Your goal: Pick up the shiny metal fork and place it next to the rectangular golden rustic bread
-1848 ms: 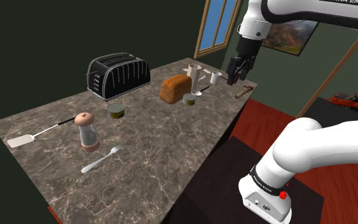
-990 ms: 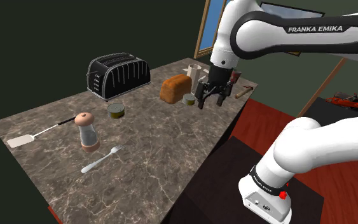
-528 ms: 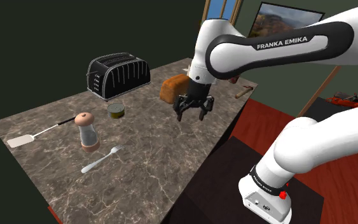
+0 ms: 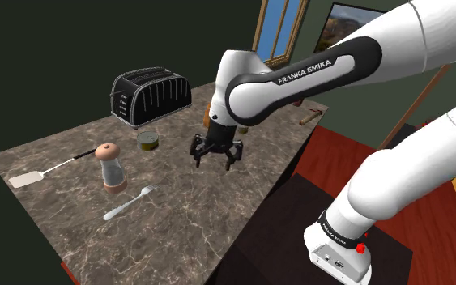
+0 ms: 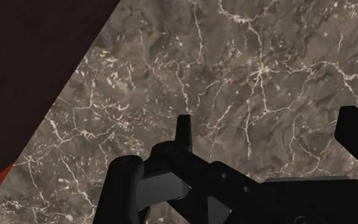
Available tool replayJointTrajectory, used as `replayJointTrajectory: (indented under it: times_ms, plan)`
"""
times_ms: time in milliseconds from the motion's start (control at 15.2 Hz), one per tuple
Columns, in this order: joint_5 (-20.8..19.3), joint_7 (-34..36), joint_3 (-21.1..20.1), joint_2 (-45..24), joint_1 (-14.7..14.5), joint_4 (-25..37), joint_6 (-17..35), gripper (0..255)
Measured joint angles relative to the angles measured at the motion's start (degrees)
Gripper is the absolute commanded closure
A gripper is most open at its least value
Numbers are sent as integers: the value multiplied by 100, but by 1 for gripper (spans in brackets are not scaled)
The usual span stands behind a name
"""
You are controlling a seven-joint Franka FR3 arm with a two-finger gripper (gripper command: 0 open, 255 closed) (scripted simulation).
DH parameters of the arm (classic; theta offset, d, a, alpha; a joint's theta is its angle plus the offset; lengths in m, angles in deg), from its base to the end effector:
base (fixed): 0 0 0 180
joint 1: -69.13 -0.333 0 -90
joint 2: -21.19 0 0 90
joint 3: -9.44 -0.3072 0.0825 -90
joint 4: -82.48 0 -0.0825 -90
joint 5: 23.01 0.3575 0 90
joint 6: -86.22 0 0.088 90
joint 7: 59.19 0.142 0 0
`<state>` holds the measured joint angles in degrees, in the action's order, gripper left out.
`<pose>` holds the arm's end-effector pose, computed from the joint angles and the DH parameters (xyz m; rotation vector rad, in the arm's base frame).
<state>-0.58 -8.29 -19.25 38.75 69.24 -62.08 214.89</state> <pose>0.3589 0.2130 0.3474 -2.8477 0.9669 0.1389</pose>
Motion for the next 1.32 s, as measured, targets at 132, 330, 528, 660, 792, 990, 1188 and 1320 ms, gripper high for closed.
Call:
replayJointTrajectory:
  times_ms: [132, 330, 528, 660, 792, 990, 1188, 1320]
  plan:
    - [-131, 432, -199, -564, 97, 268, 364, 0]
    - [-333, 1143, -454, -1226, 117, 492, 891, 0]
    - [-873, 1934, -532, -2117, 127, 967, 1345, 0]
    - [-1247, 2513, -488, -2649, -1, 1311, 1567, 0]
    - [-1581, 3047, -365, -3143, -192, 1617, 1792, 0]
    - [-1962, 3691, -86, -3803, -498, 2192, 1935, 0]
    - [-2220, 4223, 217, -4467, -833, 2791, 2095, 0]
    - [-2322, 4425, 361, -4792, -999, 3126, 2120, 0]
